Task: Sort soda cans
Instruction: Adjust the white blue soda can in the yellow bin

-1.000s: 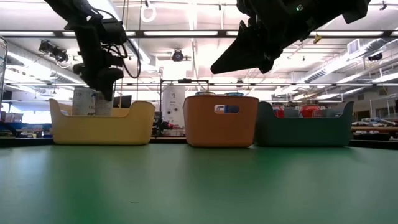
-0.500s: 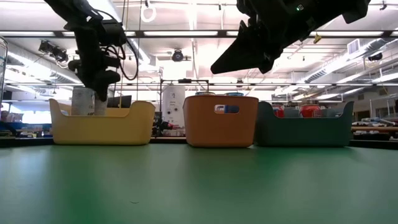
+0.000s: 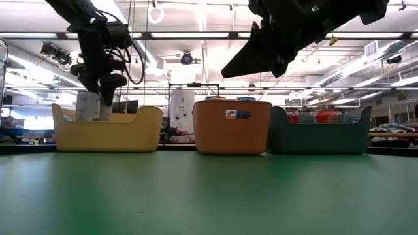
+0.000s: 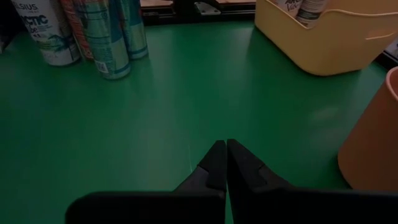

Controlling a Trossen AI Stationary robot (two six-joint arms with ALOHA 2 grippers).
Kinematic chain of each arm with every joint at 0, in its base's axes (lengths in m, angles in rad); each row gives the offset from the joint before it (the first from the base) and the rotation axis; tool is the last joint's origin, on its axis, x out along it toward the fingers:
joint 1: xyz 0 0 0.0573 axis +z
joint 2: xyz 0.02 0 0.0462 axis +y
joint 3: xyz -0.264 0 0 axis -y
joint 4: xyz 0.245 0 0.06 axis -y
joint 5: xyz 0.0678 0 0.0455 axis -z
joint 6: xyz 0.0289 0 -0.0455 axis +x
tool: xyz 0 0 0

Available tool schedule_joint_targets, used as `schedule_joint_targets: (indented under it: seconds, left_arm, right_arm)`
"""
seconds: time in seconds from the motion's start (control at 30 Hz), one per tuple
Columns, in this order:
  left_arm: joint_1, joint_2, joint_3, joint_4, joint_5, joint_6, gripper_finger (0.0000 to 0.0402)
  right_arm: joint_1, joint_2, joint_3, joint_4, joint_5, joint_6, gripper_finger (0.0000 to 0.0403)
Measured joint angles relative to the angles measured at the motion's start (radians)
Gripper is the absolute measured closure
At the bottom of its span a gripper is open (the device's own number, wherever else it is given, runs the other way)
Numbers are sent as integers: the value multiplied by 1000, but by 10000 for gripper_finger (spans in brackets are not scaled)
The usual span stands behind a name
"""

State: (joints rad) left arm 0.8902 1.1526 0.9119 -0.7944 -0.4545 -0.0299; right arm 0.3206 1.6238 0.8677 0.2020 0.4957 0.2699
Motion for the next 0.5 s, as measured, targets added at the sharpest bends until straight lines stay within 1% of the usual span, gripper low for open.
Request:
schedule_joint_targets:
  seconds: [0.07,0.13,0.5]
  left_arm:
    - [0,0,0,0,0,0,71]
    - [0,-2,1,-10,-1,-1,56]
    - [-3,-3,1,-24,-4,3,48]
  right_arm:
    - [0,0,0,0,0,0,403]
    - [0,0,0,0,0,0,403]
    - [0,0,0,1,0,0,403]
